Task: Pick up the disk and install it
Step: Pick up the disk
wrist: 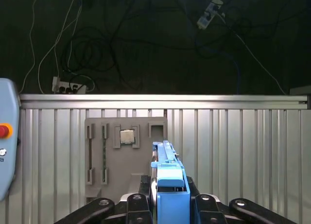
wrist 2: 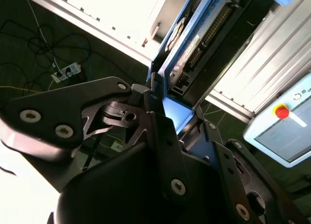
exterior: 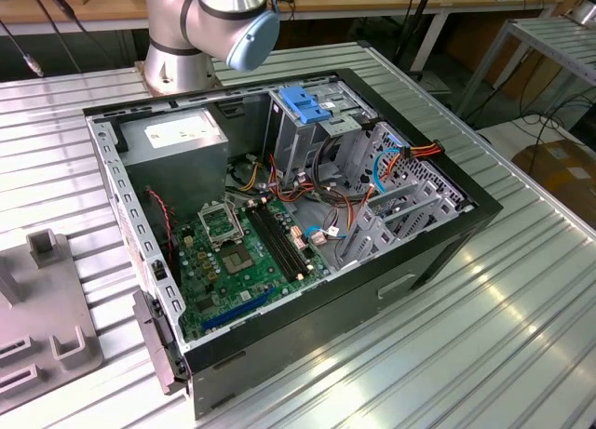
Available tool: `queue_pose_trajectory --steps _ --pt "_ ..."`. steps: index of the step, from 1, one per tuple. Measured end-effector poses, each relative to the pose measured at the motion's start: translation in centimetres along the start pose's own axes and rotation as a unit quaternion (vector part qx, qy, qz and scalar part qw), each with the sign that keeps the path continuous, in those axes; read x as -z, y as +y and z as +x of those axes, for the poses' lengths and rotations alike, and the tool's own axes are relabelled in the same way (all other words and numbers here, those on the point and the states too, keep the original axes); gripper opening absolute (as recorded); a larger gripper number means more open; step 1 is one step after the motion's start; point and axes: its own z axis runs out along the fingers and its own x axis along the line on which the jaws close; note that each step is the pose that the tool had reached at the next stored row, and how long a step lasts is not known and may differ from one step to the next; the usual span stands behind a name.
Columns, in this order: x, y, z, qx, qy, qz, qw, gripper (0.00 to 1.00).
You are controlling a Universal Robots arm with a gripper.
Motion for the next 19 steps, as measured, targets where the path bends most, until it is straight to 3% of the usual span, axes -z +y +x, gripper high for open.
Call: queue_pose_trajectory --steps 19 --pt "0.01 -2.68 0.00 0.000 0.0000 0.0000 1.00000 0.37"
